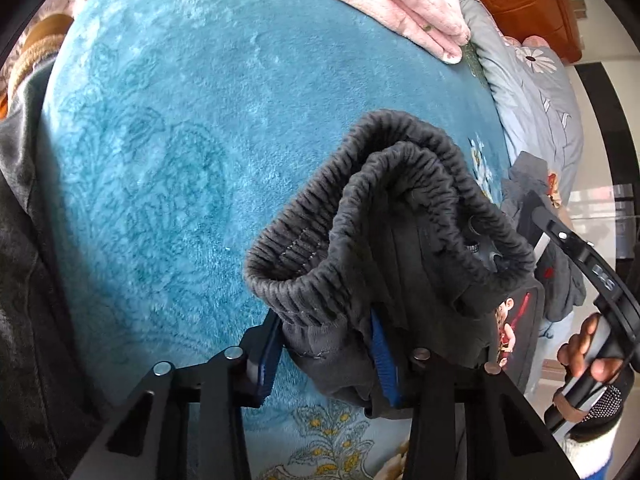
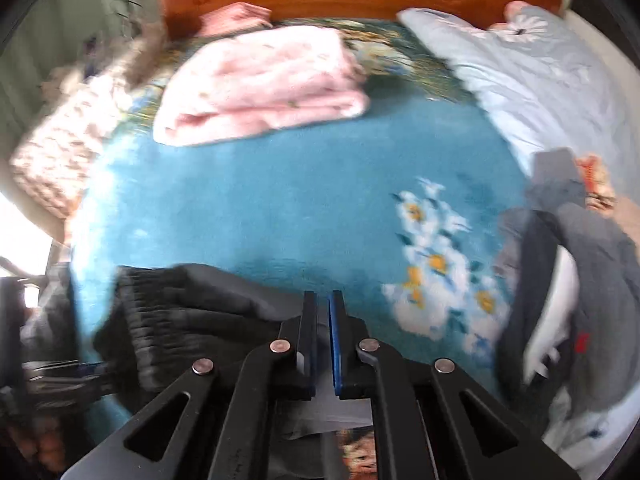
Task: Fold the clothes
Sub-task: 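Hold the waistband with the left gripper and lift the sweatpants to hang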
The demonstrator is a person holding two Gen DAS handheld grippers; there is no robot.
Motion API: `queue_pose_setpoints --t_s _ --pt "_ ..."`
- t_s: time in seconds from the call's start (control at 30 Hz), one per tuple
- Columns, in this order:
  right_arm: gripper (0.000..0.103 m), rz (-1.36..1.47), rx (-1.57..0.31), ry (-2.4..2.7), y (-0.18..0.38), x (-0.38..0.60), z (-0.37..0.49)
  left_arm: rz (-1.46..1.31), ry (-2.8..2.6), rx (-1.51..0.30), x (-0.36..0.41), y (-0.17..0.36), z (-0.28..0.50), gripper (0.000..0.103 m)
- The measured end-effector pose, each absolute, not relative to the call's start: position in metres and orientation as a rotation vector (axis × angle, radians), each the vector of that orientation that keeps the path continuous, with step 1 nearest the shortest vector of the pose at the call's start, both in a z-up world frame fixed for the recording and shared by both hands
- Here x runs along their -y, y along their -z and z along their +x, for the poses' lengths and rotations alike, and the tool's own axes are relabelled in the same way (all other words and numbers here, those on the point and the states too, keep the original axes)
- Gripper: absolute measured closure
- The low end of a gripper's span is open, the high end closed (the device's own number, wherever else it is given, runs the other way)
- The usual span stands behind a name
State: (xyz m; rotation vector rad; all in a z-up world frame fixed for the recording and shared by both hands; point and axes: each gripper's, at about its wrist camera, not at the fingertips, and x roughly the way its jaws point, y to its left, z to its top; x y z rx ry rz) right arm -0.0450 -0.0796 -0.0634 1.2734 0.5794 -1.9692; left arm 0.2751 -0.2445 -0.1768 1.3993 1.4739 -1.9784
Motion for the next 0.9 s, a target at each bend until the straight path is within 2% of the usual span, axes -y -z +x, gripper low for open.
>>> queue_pose_setpoints --t_s 0.03,0.07,0.1,0.17,0.2,0.43,0.53,0.57,0.6,0.67,0.7,0.9 --pt "0.097 1.259 -0.565 1.938 0.060 0.078 -0.040 1.390 1.973 -1.488 0.246 0.177 0.276 0.060" --pt "0.090 1.246 -0.552 1.907 0.056 0.077 -0.034 1.384 1.970 -1.497 0.247 0.178 0.277 0.061" --pt "0.074 1.234 -0.549 1.878 0.055 0.075 -0.026 1.387 1.974 -1.489 0.247 0.178 0.276 0.061" --pt "0.054 1.211 -0.550 1.827 0.058 0.069 -0.008 1.393 1.982 -1.472 0.246 0.177 0.276 0.062" --pt "0.052 1.199 -0.553 1.805 0.062 0.068 0.002 1.395 1.989 -1.462 0.245 0.176 0.276 0.062" --pt "0.052 1.248 -0.645 1.830 0.118 0.068 0.032 1.390 1.994 -1.468 0.246 0.175 0.282 0.063" --pt "0.052 1.315 -0.614 1.875 0.135 0.072 0.024 1.386 1.997 -1.469 0.245 0.173 0.285 0.063" --pt "0.056 1.332 -0.594 1.880 0.136 0.073 0.021 1.384 1.995 -1.476 0.245 0.173 0.286 0.063" --pt "0.071 1.348 -0.574 1.885 0.137 0.073 0.019 1.382 1.993 -1.482 0.245 0.173 0.287 0.063" --pt "0.087 1.363 -0.558 1.903 0.135 0.074 0.016 1.380 1.995 -1.489 0.245 0.172 0.288 0.063" --pt "0.092 1.354 -0.563 1.923 0.130 0.075 0.015 1.382 2.002 -1.486 0.245 0.171 0.289 0.063" --pt "0.094 1.184 -0.564 2.031 0.060 0.082 -0.007 1.383 2.074 -1.464 0.243 0.159 0.284 0.064"
